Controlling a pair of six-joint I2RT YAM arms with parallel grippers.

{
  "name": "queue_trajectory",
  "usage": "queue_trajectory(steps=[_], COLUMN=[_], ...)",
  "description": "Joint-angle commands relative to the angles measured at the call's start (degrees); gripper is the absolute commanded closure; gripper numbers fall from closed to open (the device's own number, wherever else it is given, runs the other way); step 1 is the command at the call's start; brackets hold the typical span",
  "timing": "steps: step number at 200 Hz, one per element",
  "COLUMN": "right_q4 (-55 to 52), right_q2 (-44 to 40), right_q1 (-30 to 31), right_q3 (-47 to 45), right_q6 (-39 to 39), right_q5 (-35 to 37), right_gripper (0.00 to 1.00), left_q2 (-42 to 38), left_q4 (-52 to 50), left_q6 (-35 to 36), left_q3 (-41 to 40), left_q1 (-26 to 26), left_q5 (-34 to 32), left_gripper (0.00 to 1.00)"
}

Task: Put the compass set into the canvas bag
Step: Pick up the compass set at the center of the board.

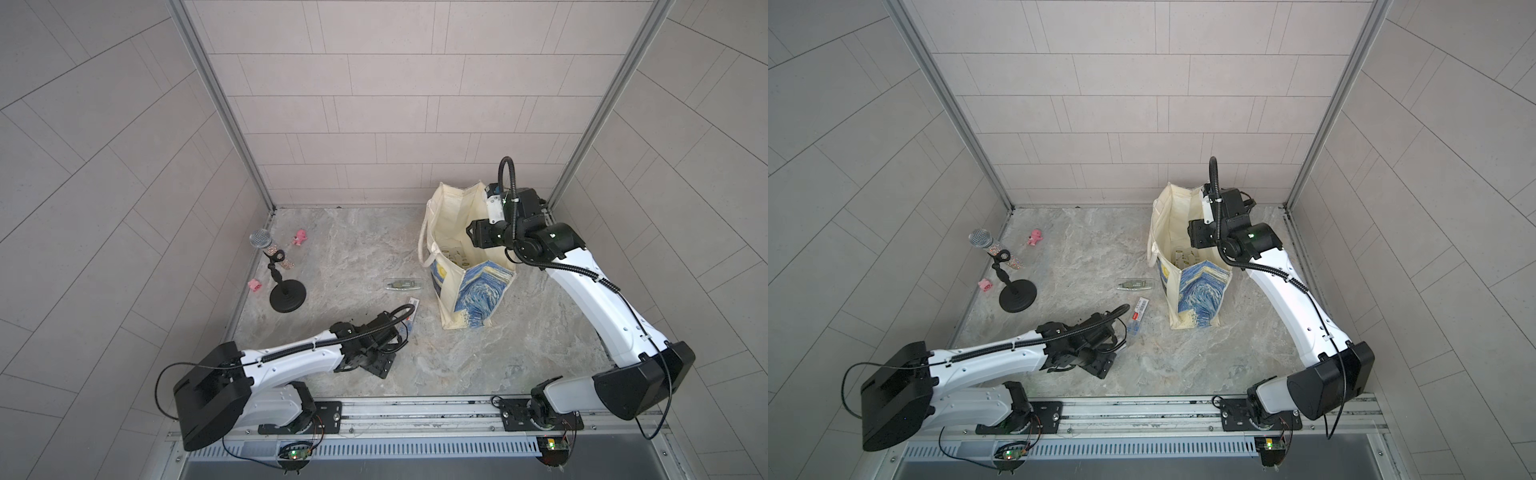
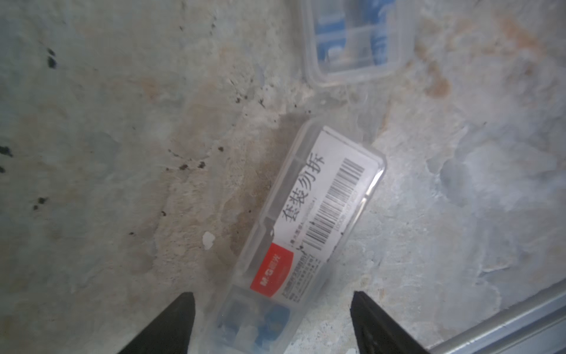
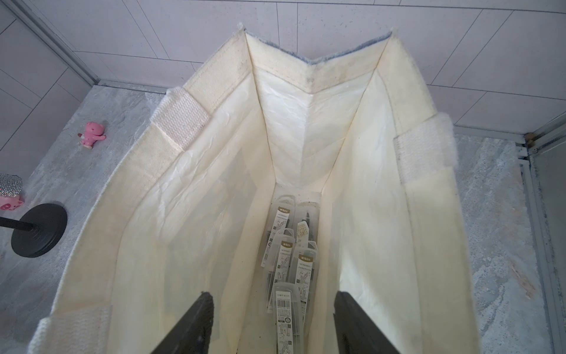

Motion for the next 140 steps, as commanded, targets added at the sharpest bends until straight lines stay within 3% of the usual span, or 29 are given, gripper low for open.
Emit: queue_trajectory(steps=[1, 32, 90, 140], right_q4=[0.46, 1.04, 1.43, 1.67], right_q2=[-0.44, -0.62, -0.66, -0.66], right_q1=[0.31, 0.31, 0.3, 0.31], right_q3=[-0.05, -0.18, 0.0, -0.1], right_q6=[-0.13, -0.24, 0.13, 0.21], right_q5=[-0.21, -0.73, -1.42, -1.44], right_gripper=[0.35, 0.35, 0.35, 0.35], left_q2=[1.2, 2.35, -2.38, -6.53], left_q4=[0.65, 2.49, 1.95, 2.64], left_q6=[-0.66, -2.05, -4.93, -4.73], left_q3=[1.25, -0.72, -2.62, -2.89], left_q1=[-0.86, -0.87, -0.84, -0.85], left_q5=[-2.26, -3.94, -10.77, -10.48], left_gripper=[0.15, 0.25, 0.5, 0.66])
